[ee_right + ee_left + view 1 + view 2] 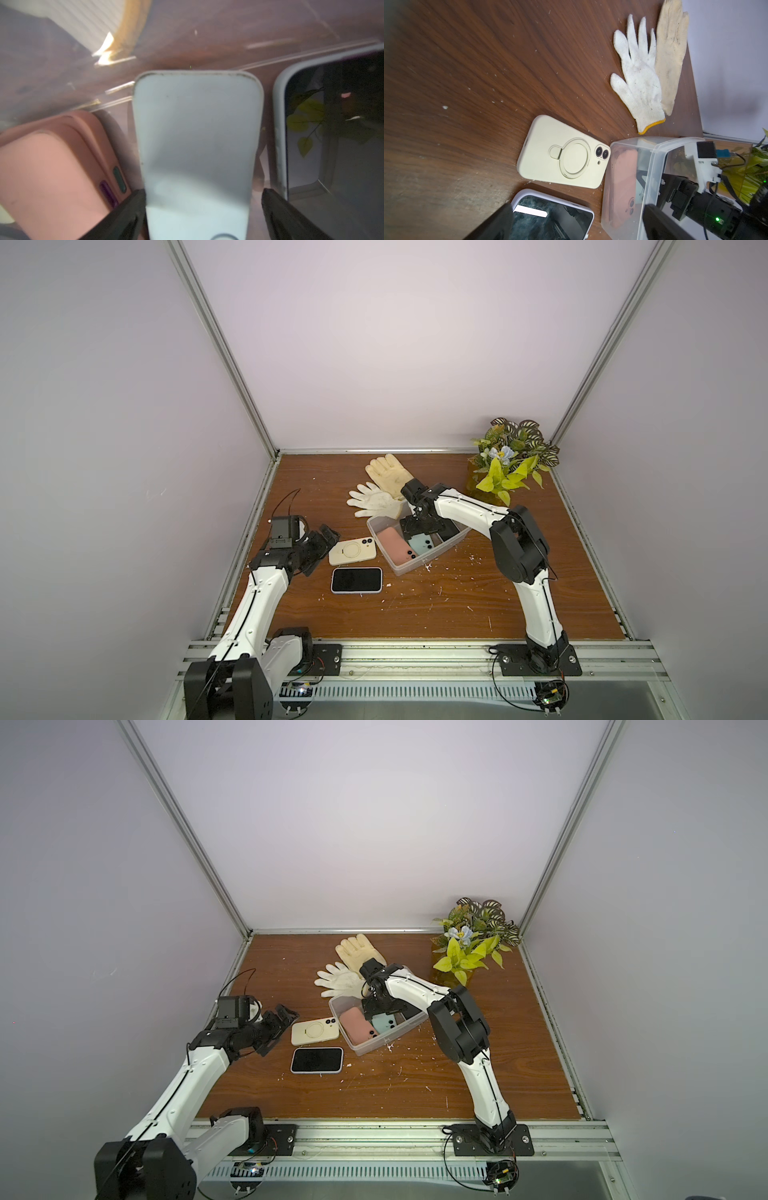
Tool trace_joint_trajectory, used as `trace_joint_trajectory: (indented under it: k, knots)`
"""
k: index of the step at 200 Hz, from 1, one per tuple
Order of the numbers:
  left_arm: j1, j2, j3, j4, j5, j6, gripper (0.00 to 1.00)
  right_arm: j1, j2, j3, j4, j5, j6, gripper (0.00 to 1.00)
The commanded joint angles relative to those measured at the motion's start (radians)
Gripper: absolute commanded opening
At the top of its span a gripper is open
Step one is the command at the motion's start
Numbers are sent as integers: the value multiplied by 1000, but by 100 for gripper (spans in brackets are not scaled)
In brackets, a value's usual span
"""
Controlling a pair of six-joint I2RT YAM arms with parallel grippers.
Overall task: Take the phone out of the storage box
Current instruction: Move the storage box to the center of the board.
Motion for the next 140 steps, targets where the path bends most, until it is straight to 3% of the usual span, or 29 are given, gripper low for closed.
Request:
trace_joint_trajectory:
  k: [1,40,70,122,140]
  knots:
    - [-6,4,24,-20,9,24,100,17,54,16,-9,24,-26,94]
    - [-6,6,20,-22,12,26,100,-8,94,74,-21,54,-26,93]
    - [-6,12,23,-21,13,29,100,-49,164,222,-58,84,-34,85]
    - [-8,35,49,-11,17,29,100,-88,389,724,-246,75,-40,81]
    - [-8,37,55,-7,24,28,100,-87,410,811,-297,75,-44,80]
